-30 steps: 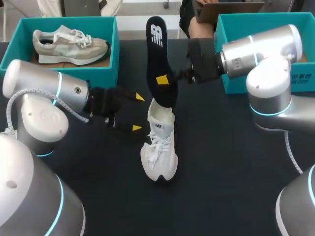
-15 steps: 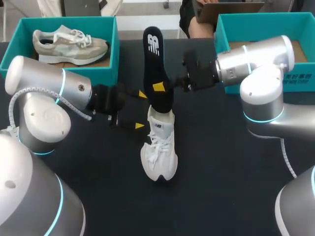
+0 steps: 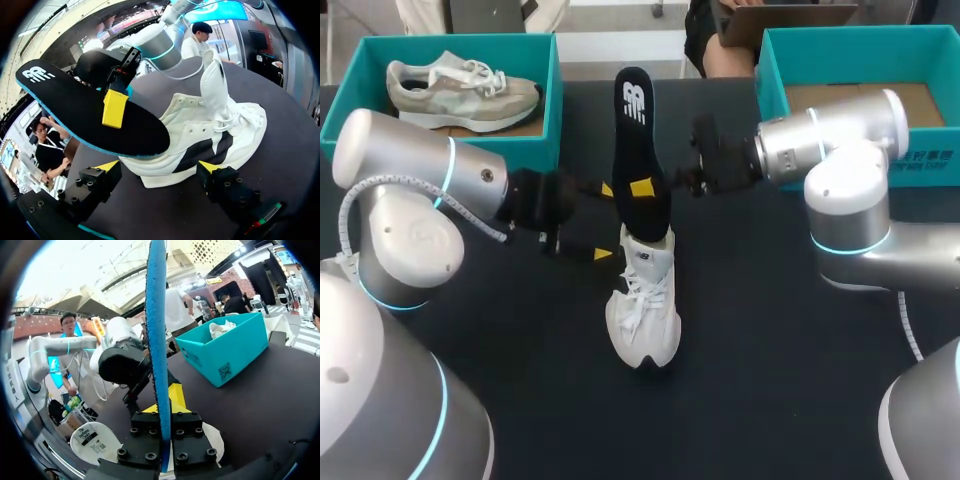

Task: Take the shoe out of the shoebox, open the shoe tongue, remove and reinsert the insole, then place the shoe into the shoebox

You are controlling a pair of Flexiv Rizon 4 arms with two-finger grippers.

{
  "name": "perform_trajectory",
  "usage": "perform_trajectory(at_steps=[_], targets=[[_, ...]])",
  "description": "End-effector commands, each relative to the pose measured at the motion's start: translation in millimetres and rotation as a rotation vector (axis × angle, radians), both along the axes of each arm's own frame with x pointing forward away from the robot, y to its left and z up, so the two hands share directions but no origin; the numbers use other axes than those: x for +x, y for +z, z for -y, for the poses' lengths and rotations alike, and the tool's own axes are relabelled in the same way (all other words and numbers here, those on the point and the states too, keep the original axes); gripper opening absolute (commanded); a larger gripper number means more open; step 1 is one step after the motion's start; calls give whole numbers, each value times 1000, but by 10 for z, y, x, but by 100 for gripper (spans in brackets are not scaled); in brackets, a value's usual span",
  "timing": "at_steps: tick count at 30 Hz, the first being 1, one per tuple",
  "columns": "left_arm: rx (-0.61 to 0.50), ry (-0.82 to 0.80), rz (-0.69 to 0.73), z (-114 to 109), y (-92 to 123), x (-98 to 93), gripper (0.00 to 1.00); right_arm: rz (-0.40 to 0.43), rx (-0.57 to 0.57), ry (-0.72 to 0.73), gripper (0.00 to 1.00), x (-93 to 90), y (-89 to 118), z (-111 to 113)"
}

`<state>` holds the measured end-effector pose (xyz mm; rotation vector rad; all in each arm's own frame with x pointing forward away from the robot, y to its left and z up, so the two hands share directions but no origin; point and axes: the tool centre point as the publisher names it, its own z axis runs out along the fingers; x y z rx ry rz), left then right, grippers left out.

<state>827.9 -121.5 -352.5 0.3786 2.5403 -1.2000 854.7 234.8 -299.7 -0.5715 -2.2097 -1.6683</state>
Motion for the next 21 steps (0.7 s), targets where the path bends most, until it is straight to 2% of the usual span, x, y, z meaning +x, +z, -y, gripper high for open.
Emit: perform_trajectory(at_steps=[1, 21], targets=[[0, 6, -4, 34, -19, 4, 100, -6, 20, -6, 0, -47, -111, 6], [12, 21, -11, 23, -30, -1, 100, -118, 42, -19, 0, -292, -408, 20]])
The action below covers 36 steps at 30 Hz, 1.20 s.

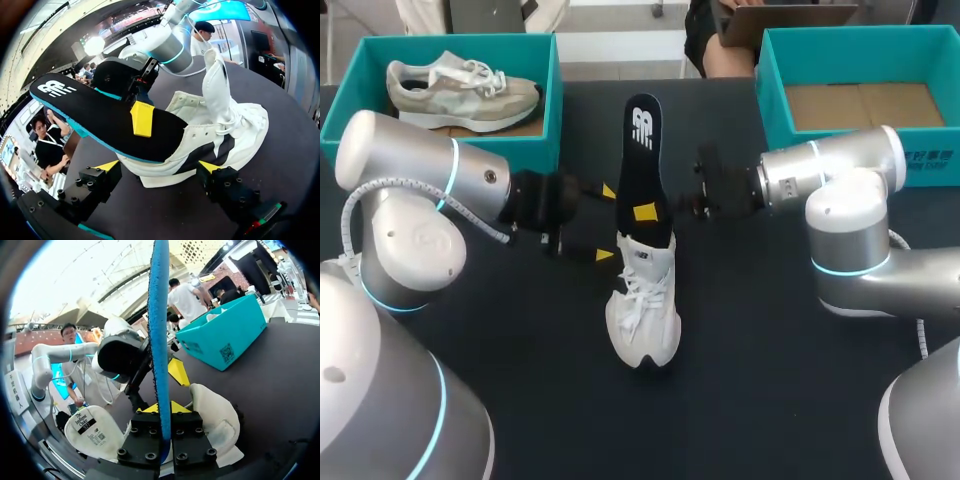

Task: Take the shoe out of the shoebox, open the shoe tongue, remove and reinsert the insole, then place the shoe into the shoebox

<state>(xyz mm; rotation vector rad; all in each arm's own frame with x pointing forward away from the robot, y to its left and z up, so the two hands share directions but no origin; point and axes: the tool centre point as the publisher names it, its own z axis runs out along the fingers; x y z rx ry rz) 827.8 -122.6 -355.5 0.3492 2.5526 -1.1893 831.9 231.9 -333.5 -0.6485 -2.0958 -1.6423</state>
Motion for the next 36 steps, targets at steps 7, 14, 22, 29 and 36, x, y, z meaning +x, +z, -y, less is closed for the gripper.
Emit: perform_trajectory(at_steps=[7, 14, 22, 29, 36], targets=[[5, 1, 0, 13, 0, 0, 100, -36, 10, -16, 0, -173, -177, -13], [5, 1, 0, 13, 0, 0, 100, -72, 11, -9, 0, -234, -270, -16], [5, 1, 0, 13, 0, 0, 100, -95, 6, -9, 0, -275, -314, -9], [5, 1, 0, 13, 0, 0, 100, -53, -6, -24, 15, -209, -201, 10], [5, 1, 0, 13, 0, 0, 100, -19, -14, -28, 25, -197, -83, -12]])
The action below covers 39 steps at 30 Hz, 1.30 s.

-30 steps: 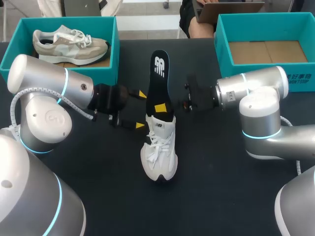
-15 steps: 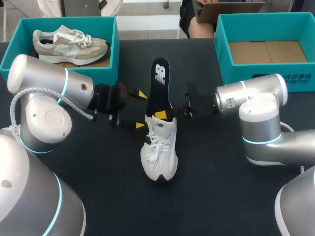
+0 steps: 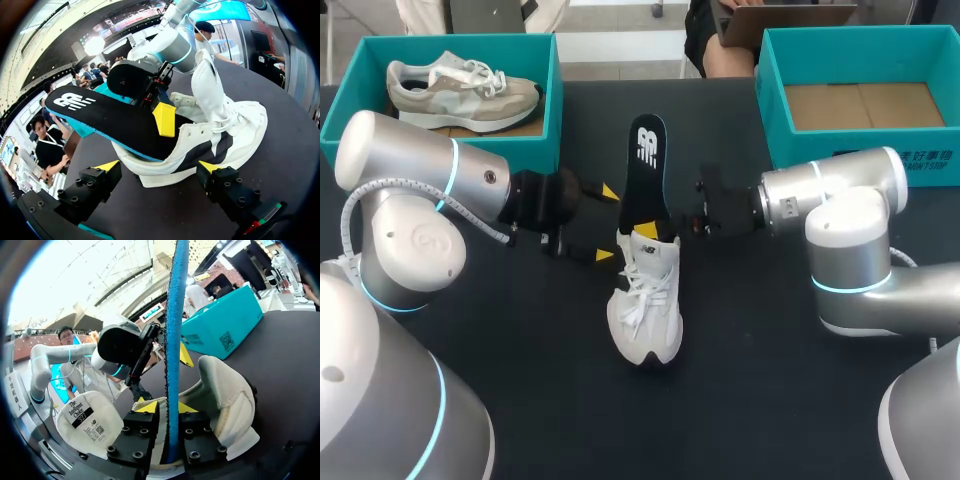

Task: Take the shoe out of the shoebox, open the shoe tongue, remove and reinsert the insole, then place the shoe into the shoebox

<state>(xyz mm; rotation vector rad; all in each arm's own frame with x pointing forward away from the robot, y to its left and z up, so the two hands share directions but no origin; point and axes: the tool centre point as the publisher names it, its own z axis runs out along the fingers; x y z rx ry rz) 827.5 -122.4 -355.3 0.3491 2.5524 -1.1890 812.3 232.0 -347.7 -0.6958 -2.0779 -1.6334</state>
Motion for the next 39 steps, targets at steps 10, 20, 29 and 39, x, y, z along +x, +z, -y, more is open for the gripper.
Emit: perform_trajectory(at_steps=[10, 20, 29, 39], targets=[[5, 1, 0, 14, -2, 3, 100, 62, -38, -2, 27, 125, 206, 53], [5, 1, 0, 14, -2, 3, 100, 70, -50, 34, 25, 280, 224, 70], [5, 1, 0, 14, -2, 3, 100, 70, -55, 41, 0, 313, 230, 83], [5, 1, 0, 14, -2, 3, 100, 3, -46, 41, 0, 79, 29, 40]])
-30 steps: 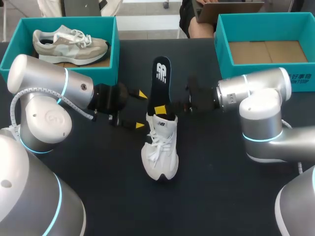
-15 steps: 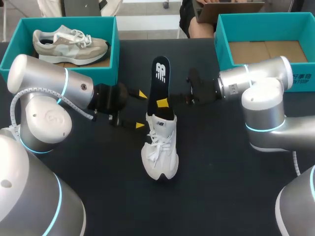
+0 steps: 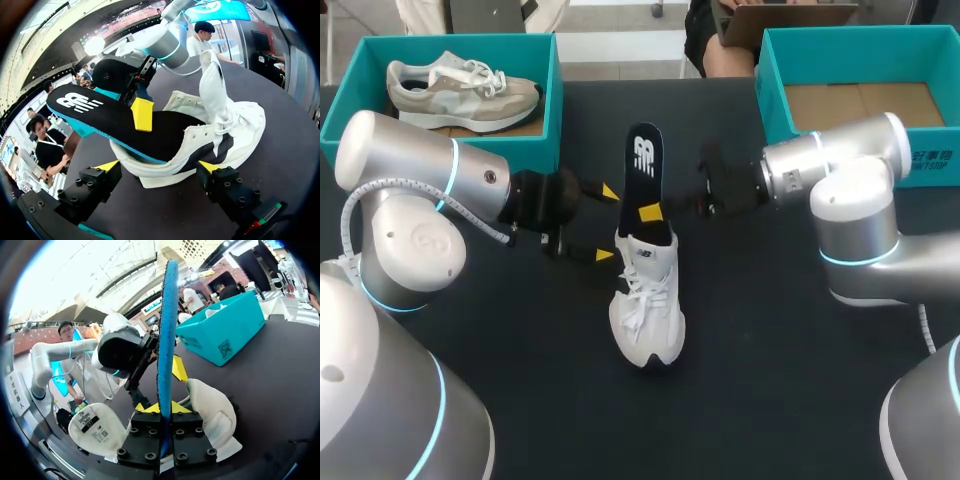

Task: Take the shoe out of the shoebox, open the shoe tongue, remove and reinsert the insole, then place the shoe into the shoebox

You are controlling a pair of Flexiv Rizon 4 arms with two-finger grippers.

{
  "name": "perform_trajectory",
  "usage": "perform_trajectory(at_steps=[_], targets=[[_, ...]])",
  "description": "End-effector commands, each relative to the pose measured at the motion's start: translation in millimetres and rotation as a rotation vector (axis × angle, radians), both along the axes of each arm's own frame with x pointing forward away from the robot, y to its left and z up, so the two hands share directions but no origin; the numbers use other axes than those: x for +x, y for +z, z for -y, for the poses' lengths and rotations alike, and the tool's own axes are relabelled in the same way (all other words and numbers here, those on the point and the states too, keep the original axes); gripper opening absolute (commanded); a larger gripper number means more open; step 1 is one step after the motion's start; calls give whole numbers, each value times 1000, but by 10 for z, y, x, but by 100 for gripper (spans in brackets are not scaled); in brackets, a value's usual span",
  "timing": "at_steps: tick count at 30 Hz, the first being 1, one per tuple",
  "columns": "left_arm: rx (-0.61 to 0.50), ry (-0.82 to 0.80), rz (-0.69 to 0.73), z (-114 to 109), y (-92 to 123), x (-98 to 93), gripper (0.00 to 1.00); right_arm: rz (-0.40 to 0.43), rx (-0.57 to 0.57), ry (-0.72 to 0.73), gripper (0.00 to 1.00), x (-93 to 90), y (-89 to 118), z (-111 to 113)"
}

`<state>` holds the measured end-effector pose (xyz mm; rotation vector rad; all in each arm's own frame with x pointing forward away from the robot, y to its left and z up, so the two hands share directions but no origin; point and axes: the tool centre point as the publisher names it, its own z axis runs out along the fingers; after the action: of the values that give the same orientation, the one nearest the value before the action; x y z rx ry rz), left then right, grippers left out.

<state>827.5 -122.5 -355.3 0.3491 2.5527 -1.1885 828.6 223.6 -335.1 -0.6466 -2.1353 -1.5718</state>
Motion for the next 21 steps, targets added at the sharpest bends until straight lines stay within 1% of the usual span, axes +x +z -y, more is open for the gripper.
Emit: perform_trajectory(at_steps=[1, 5, 7, 12, 15, 16, 17, 20, 21], targets=[[4, 1, 0, 14, -2, 3, 100, -28, -4, -2, 0, -127, -131, -43], [4, 1, 0, 14, -2, 3, 100, -65, -13, 4, 0, -256, -179, -61], [4, 1, 0, 14, -2, 3, 100, -72, -14, 4, 0, -298, -201, -54], [4, 1, 0, 14, -2, 3, 100, -80, -15, -3, 0, -323, -208, -51], [4, 1, 0, 14, -2, 3, 100, -60, -23, -10, 0, -285, -155, -34], [4, 1, 0, 14, -2, 3, 100, -52, -25, -11, 6, -267, -130, -27], [4, 1, 0, 14, -2, 3, 100, -42, -28, -13, 15, -248, -104, -20], [4, 1, 0, 14, -2, 3, 100, -22, -36, -10, 28, -193, -39, -6], [4, 1, 0, 14, -2, 3, 100, -17, -39, -6, 29, -173, -18, -5]])
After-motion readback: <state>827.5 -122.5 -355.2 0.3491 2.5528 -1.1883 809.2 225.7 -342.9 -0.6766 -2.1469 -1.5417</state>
